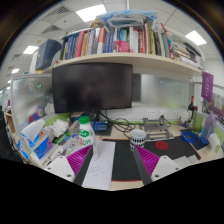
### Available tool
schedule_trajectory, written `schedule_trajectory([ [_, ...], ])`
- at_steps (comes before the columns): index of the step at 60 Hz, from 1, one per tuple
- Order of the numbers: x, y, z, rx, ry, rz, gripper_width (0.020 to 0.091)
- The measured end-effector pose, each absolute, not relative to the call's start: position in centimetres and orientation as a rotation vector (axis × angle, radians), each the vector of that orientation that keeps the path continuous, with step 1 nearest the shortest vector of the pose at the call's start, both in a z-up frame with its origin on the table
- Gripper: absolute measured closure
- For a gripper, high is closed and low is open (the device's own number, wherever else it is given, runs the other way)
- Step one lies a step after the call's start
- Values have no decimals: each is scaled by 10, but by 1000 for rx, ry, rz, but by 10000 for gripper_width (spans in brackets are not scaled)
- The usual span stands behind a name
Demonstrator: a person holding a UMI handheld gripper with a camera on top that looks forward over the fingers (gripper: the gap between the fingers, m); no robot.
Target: Pour water
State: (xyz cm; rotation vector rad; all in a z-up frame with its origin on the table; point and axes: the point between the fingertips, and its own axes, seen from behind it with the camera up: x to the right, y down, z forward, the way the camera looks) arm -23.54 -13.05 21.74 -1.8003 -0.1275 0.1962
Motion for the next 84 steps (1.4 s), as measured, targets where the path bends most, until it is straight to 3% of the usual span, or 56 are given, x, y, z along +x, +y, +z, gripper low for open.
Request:
schedule_trajectory([
  [11, -330, -86, 193, -1731, -214, 283, 268],
  [32, -379, 8, 167, -1692, -175, 245, 277],
  [36, -380, 19, 160, -1691, -174, 205, 333],
  [41, -388, 27, 152, -1692, -202, 169, 546],
  [55, -402, 28, 153, -1653, -209, 251, 687],
  [64, -393, 33, 153, -1682, -189, 255, 706],
  [73, -383, 49, 193, -1669, -75, 426, 703],
  [84, -342, 91, 241, -1580, 432, 892, 706],
])
